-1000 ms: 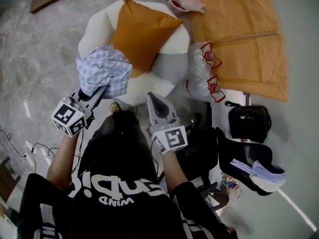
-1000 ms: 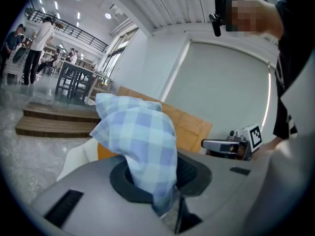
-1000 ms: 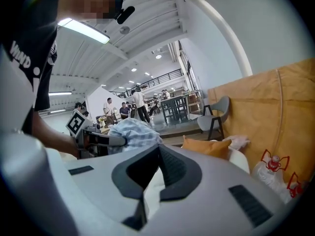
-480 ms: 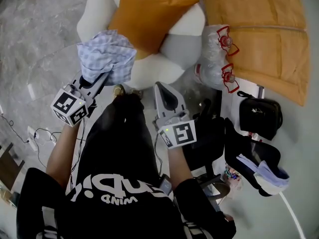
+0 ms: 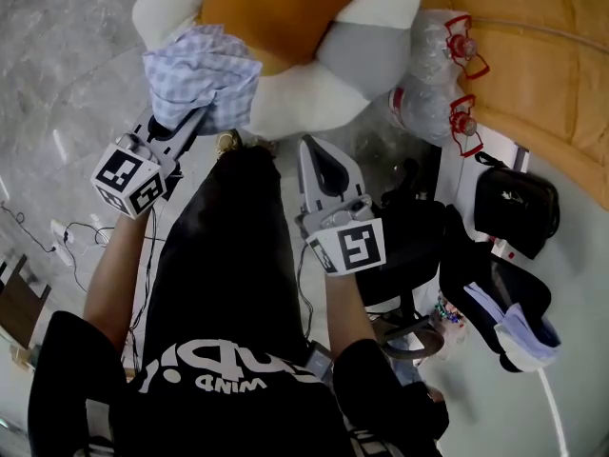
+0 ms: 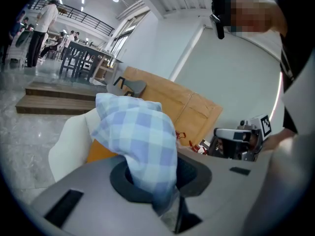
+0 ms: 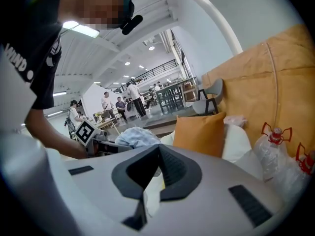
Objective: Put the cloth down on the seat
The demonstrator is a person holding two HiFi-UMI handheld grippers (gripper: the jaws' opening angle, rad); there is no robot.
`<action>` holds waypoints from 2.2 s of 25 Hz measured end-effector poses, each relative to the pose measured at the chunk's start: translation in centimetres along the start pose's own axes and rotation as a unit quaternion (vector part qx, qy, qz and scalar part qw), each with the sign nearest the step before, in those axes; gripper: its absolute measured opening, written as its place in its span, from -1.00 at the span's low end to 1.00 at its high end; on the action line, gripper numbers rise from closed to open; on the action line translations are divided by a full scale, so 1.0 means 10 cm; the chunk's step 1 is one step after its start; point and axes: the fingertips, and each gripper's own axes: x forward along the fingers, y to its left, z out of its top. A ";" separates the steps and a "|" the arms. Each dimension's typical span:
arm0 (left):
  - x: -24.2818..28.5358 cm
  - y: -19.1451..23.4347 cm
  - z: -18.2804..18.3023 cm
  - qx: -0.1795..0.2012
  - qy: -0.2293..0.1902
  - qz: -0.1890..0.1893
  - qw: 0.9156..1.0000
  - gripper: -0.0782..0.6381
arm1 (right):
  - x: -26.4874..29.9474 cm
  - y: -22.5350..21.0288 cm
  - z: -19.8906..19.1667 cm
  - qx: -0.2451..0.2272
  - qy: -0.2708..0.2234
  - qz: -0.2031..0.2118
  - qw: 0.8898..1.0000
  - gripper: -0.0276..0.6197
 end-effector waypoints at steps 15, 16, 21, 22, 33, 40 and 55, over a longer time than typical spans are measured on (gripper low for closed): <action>0.95 0.54 -1.26 -0.032 0.052 -0.003 0.998 -0.55 | 0.24 -0.64 -1.05 0.042 0.027 -0.045 0.998 -0.86; 1.01 0.57 -1.34 -0.032 0.054 -0.004 0.998 -0.55 | 0.26 -0.66 -1.12 0.044 0.029 -0.045 0.998 -0.86; 1.36 0.74 -1.73 -0.020 0.070 -0.014 0.997 -0.55 | 0.38 -0.80 -1.47 0.054 0.038 -0.045 0.997 -0.86; 1.45 0.78 -1.81 -0.018 0.074 -0.017 0.997 -0.55 | 0.41 -0.84 -1.53 0.056 0.039 -0.046 0.997 -0.86; 1.83 1.17 -2.51 -0.028 0.100 -0.004 0.995 -0.54 | 0.59 -0.79 -1.80 0.063 0.052 -0.033 0.996 -0.85; 2.07 1.33 -2.79 -0.036 0.124 -0.005 0.992 -0.55 | 0.67 -0.75 -1.88 0.069 0.058 -0.027 0.996 -0.85; 2.22 1.78 -3.33 -0.047 0.195 0.072 0.977 -0.52 | 0.67 -0.80 -1.93 0.078 0.062 -0.031 0.995 -0.85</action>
